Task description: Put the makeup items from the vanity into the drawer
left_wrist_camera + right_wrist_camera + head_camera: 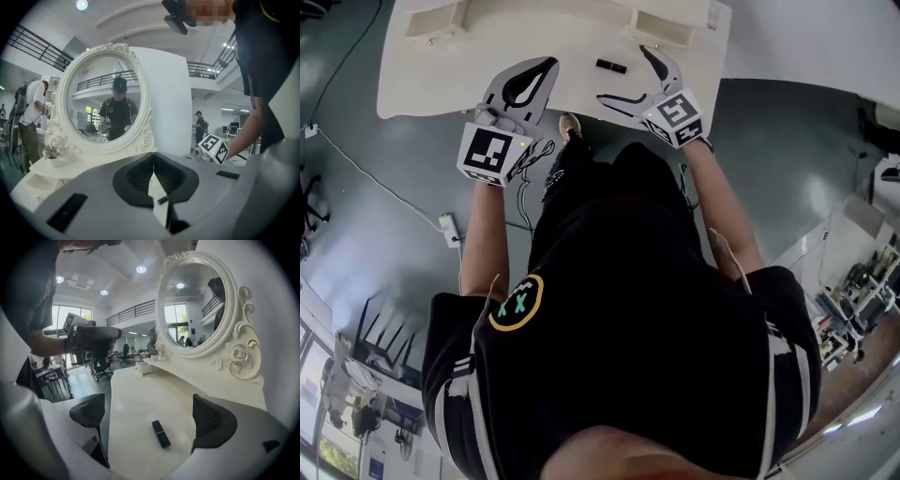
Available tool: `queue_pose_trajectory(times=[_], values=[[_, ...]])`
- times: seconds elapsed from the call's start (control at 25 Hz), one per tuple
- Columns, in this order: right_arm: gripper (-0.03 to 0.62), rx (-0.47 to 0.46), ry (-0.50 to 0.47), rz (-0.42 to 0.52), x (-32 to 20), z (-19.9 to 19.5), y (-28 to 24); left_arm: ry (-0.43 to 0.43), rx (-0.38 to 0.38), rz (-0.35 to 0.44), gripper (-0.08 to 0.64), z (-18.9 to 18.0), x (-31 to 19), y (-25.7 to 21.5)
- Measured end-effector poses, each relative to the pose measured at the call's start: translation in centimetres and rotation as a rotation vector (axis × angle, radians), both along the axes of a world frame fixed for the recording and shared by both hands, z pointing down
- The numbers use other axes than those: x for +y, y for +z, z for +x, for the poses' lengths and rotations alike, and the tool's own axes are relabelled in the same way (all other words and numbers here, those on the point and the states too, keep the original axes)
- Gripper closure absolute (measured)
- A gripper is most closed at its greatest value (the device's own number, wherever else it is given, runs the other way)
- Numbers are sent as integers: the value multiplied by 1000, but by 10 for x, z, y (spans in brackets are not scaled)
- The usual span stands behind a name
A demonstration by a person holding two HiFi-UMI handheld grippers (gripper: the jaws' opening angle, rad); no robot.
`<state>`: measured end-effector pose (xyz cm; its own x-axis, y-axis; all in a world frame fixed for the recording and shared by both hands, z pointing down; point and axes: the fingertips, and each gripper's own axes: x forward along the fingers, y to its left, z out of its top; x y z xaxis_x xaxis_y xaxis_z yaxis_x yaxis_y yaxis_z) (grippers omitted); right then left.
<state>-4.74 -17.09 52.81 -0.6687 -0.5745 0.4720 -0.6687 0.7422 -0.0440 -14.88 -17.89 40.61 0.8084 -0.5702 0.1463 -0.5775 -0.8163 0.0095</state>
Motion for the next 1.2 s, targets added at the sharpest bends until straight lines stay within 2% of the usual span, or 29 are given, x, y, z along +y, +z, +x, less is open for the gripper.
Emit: queue_pose_trajectory(times=[0.28,0.56,0.72,1.0,1.12,1.2], values=[[-6,42,-13,-76,-22,6,54,12,5,-20,538,7,-14,8],[-5,85,-69,-156,-26,8,104,-26,-9,-12,538,20,-26,-3],[-5,135,-70,-186,-23,15,125,-39,-18,-14,538,28,-29,-7],[36,187,-73,-188,-23,11,126,-44,-17,-13,538,32,-34,-9],[86,222,-71,-186,-24,13,129,-42,-16,-12,538,35,-33,-10],[86,229,-69,-194,-24,13,131,-41,-16,-11,538,36,-34,-10]])
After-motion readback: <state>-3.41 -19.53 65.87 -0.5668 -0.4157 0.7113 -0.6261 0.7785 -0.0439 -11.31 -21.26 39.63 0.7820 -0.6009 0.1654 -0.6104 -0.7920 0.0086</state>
